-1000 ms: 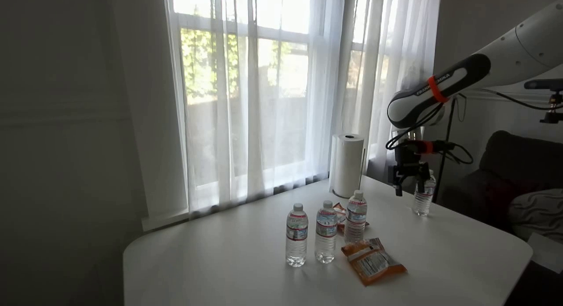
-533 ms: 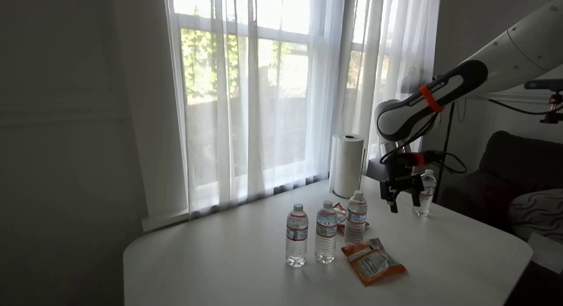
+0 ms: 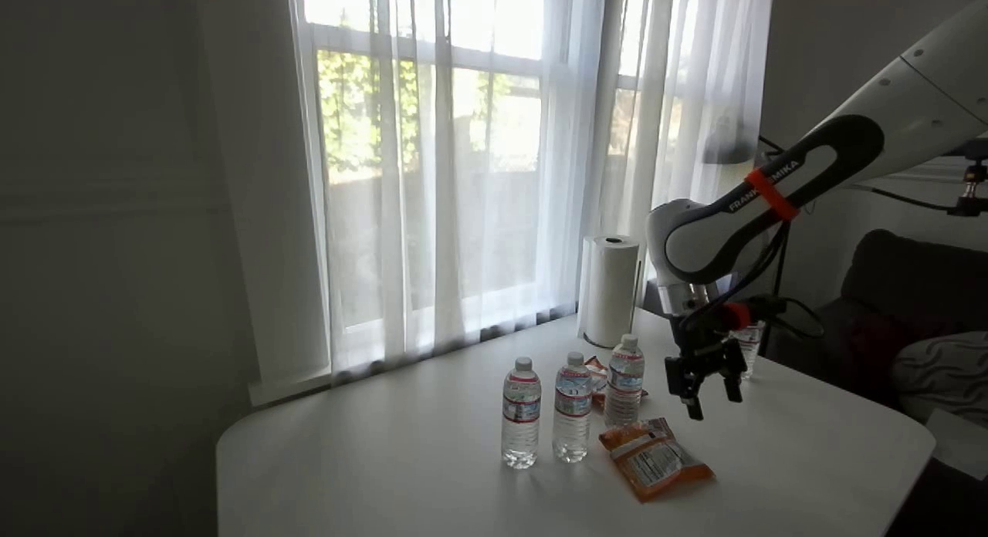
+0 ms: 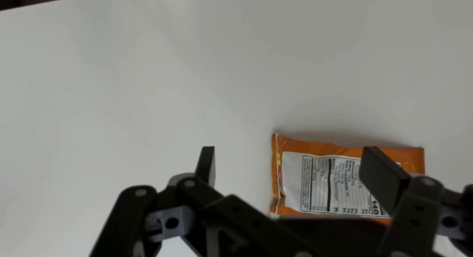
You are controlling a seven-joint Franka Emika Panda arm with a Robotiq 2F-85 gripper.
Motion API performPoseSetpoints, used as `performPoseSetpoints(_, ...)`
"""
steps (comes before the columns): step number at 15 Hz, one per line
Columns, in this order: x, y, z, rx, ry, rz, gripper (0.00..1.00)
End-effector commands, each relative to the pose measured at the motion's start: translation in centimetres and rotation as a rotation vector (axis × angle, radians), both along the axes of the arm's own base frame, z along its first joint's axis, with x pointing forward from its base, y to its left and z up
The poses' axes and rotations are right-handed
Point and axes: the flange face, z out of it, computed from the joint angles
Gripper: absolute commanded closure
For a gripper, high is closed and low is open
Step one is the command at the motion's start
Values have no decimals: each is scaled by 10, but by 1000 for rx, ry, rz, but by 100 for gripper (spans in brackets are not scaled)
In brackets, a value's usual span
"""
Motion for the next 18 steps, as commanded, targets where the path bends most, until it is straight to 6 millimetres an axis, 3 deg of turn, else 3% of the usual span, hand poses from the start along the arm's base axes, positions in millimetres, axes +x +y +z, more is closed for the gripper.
performPoseSetpoints(1,-4,6,-2,-1,-9,8,0)
performPoseSetpoints(5,-10,11,-2,-2,-20,13,0)
performPoseSetpoints(14,-14,70,-35,-37,-118,133,0)
performPoseSetpoints(18,-15,84,-50,-60,-183,183,0)
